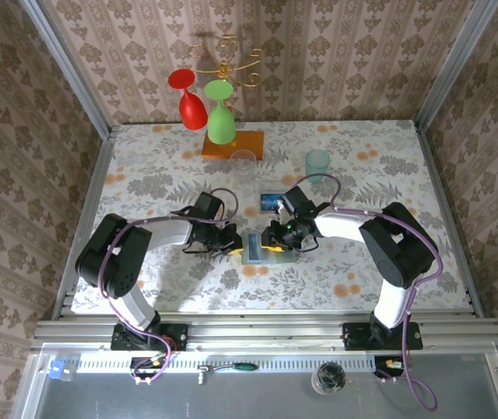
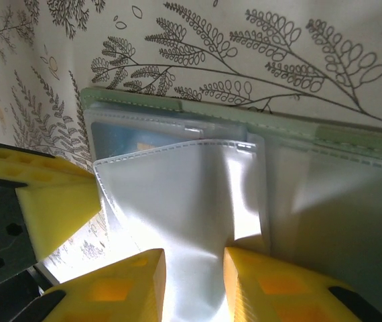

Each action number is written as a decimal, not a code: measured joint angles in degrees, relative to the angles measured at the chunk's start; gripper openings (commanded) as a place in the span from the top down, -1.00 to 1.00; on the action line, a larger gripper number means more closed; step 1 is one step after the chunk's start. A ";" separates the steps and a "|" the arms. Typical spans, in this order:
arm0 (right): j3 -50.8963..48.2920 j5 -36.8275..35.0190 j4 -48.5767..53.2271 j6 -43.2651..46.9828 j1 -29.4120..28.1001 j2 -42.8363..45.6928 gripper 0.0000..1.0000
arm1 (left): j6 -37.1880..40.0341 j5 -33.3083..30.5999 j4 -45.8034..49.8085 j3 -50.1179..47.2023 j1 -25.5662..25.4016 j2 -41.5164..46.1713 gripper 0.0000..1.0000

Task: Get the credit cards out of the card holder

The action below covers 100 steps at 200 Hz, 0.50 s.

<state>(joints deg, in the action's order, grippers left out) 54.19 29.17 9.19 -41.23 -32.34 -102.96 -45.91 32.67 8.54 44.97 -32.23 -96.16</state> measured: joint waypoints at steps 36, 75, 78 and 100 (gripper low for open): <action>-2.01 1.25 -3.19 -1.33 0.63 0.52 0.41 | 0.50 -0.66 1.36 0.57 0.02 1.86 0.89; -4.15 3.15 -6.80 -2.86 1.75 0.70 0.41 | -0.55 -0.48 0.00 0.57 0.02 4.20 0.71; -4.22 3.28 -6.93 -2.93 1.81 0.70 0.41 | -0.55 -0.31 -0.33 0.59 0.00 4.20 0.69; -4.76 3.98 -7.91 -3.45 2.16 0.70 0.42 | -1.60 0.72 -1.84 0.68 -0.02 4.17 0.60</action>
<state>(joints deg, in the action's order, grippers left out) 49.43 33.15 1.28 -44.69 -30.17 -102.26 -47.51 33.39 6.70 45.65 -32.25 -91.98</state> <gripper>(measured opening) 0.292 0.185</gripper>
